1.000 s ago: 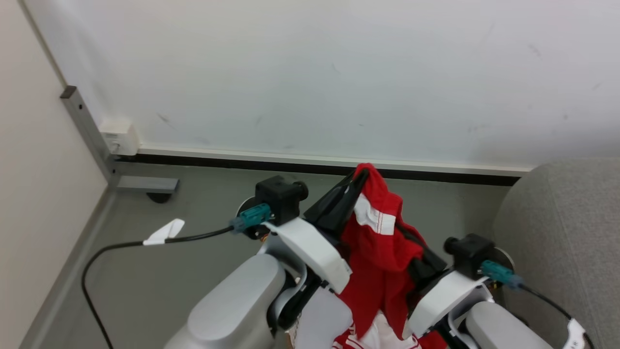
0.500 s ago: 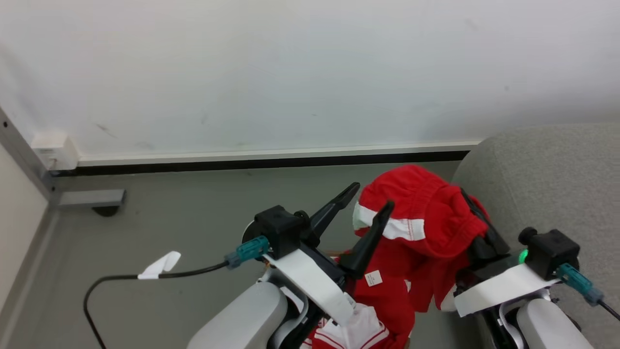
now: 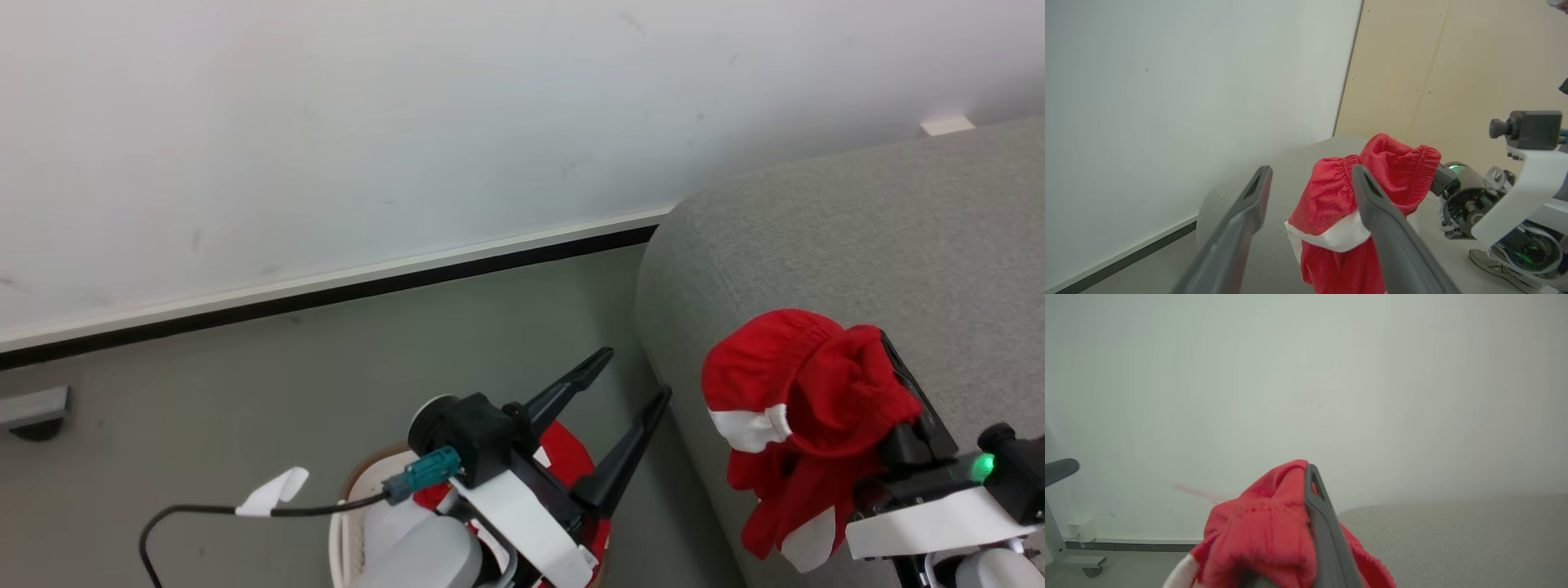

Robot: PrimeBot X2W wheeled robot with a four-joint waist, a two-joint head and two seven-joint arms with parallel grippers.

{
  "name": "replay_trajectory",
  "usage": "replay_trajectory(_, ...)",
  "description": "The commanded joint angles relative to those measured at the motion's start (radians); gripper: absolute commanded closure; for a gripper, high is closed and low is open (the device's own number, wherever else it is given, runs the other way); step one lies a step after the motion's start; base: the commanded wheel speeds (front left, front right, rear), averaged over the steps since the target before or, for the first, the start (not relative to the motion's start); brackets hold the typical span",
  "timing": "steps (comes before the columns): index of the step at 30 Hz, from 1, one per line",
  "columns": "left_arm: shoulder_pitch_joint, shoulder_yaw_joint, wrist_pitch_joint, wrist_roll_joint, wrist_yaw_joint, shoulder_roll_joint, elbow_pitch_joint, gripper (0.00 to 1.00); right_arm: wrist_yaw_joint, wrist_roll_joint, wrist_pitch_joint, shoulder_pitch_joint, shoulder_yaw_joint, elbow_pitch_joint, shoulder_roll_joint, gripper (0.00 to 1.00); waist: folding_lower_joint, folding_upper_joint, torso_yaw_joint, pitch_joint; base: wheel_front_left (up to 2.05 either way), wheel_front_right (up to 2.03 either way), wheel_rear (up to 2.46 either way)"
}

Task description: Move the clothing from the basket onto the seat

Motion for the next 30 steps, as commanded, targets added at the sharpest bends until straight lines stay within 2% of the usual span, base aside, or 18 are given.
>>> replay_trajectory(1, 0.018, 0.000, -0.001, 0.033, -0.003, 0.003, 0.004, 0.00, -0.002, 0.000, 0.001, 0.036, -0.022, -0.016, 0.009, 1.00, 0.0000, 0.0000, -0.046, -0.003, 0.00, 0.00, 0.00)
replay_trajectory(9, 0.048, 0.015, -0.001, 0.089, -0.014, -0.015, 0.042, 0.00, -0.002, -0.009, 0.001, 0.106, -0.068, -0.040, 0.025, 1.00, 0.0000, 0.0000, -0.116, 0.001, 0.00, 0.00, 0.00)
replay_trajectory(18, 0.037, 0.018, -0.001, 0.121, -0.020, -0.029, 0.066, 0.00, -0.002, -0.018, 0.001, 0.075, -0.066, -0.062, 0.001, 1.00, 0.0000, 0.0000, -0.127, 0.030, 0.00, 0.00, 0.00)
replay_trajectory(24, -0.002, -0.012, -0.001, 0.133, -0.020, 0.002, 0.062, 0.00, -0.002, -0.005, 0.001, -0.079, -0.038, -0.039, -0.065, 1.00, 0.0000, 0.0000, -0.107, 0.113, 0.00, 0.00, 0.00)
replay_trajectory(30, -0.079, -0.047, 0.003, 0.127, -0.019, 0.071, 0.035, 0.00, -0.002, 0.005, 0.004, -0.278, -0.089, 0.012, -0.156, 1.00, 0.0000, 0.0000, -0.037, 0.274, 0.00, 0.00, 0.00)
